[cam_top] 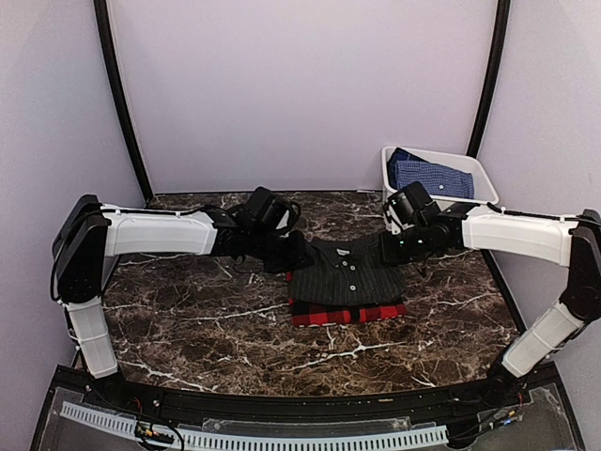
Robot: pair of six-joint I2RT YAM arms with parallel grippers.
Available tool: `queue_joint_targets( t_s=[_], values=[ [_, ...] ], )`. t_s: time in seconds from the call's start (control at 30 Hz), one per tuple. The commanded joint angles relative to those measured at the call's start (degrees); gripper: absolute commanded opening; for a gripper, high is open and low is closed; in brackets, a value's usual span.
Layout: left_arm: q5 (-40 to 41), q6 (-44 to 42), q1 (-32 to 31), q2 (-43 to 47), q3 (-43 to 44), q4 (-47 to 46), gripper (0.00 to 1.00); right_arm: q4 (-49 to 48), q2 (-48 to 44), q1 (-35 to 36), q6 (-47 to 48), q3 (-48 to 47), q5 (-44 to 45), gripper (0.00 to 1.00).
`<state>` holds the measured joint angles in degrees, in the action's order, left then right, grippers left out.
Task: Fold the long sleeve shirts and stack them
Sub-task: Place the square-folded shirt at the center of the board.
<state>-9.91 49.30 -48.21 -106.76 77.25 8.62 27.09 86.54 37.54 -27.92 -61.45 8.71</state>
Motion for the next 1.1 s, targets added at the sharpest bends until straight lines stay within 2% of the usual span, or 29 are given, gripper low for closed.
queue_joint_targets(
  t_s=[0.0,0.23,0.33,0.5,0.63,0.87,1.07],
  values=[
    [1.84,0.49,-0.48,-0.28,1.89,-0.12,0.0,-5.27,-0.98,-1.77,1.52,0.88,-0.4,0.0],
    [2.2,2.46,-0.48,-1.3,-2.78,-0.97,0.0,-6.57,0.46,-3.39,0.76,4.01,-0.69,0.0],
    [1.92,3.25,-0.49,-2.4,-5.16,-0.77,0.01,-7.51,0.58,-4.41,0.12,7.03,-0.54,0.1],
    [2.2,3.57,-0.49,-2.83,-8.13,-1.19,0.29,-6.92,1.04,-5.36,-0.29,8.93,0.49,0.25],
    [3.85,3.07,-0.48,-2.1,-7.99,0.32,0.44,-5.33,-0.56,-5.37,-0.17,7.75,1.39,0.38],
    [8.07,1.01,-0.01,1.18,-6.98,3.02,0.58,-2.0,-4.15,-4.72,0.6,4.07,1.14,0.52],
    [8.26,-0.91,1.41,4.58,-8.42,3.12,0.7,-2.17,-5.26,-3.66,0.4,3.06,0.42,0.67]
  ],
)
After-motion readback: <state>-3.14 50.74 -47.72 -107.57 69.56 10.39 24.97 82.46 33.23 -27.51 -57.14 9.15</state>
